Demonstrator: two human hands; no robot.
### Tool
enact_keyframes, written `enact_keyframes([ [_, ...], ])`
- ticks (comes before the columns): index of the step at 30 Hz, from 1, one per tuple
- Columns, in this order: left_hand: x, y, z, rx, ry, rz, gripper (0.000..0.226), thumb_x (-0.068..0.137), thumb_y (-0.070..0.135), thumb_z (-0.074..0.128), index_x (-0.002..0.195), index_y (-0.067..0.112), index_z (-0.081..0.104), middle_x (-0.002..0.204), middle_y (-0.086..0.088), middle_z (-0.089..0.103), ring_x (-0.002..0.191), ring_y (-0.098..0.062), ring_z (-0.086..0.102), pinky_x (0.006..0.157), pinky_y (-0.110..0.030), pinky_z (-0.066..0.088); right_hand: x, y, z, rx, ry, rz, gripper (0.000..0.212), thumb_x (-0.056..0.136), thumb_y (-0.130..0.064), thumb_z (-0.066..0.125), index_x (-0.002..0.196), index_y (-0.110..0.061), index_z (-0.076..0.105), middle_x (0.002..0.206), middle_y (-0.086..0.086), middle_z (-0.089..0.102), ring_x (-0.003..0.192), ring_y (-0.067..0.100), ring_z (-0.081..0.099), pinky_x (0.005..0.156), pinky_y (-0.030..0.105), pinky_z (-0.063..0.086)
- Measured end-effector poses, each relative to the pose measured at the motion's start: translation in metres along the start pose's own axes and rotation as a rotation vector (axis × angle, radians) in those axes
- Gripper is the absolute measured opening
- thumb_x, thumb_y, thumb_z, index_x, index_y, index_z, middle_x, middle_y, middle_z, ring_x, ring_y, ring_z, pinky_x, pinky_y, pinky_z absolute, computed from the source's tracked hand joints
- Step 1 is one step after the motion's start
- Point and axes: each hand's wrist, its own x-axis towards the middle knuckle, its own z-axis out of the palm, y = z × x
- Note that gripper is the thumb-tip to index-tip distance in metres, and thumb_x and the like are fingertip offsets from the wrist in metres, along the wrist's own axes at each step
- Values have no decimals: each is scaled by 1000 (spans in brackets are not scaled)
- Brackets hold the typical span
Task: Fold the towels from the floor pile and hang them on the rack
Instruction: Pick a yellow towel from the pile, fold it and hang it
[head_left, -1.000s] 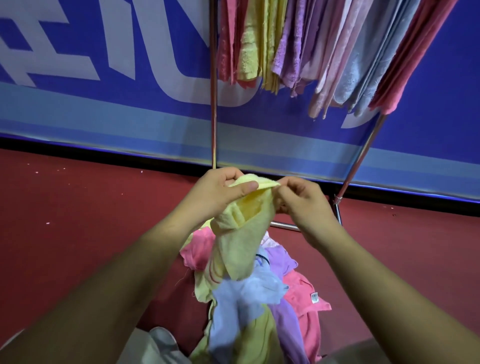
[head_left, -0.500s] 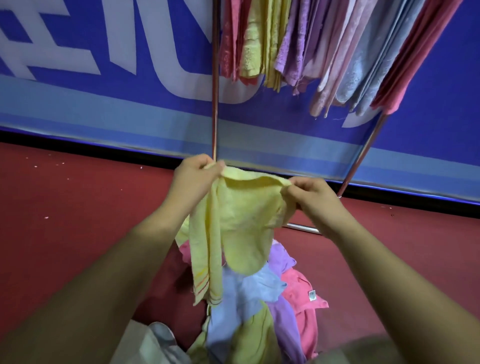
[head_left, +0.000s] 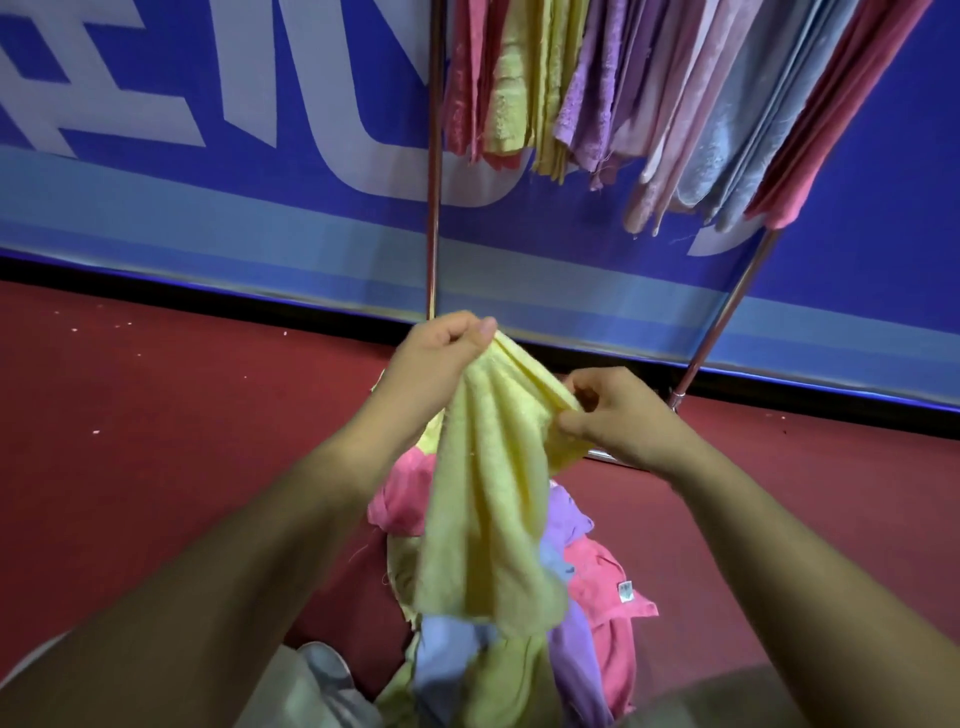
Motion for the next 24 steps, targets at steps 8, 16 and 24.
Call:
enact_keyframes([
  [8,5,-8,-8,215,86,-105,16,94,21,65,79,14,63,73,-9,58,70,-17,50,66,-29,37,7,0,-7,556,251,-18,27,73,-31,79,75,-5,70,75,15,61,75,24,52,76,41,40],
  [16,-5,-12,15,169,-339,38,16,82,34,72,87,21,65,76,5,58,73,-8,51,68,-26,42,1,-16,7,645,88,-81,8,78,-16,76,71,-15,74,71,13,64,68,21,55,63,31,42],
  [24,2,-8,6,99,-77,-1,22,87,27,57,89,5,61,77,-9,52,74,-17,45,72,-35,34,1,0,-1,515,-2,-14,17,87,-6,73,71,-8,69,67,5,63,66,15,57,72,30,50],
])
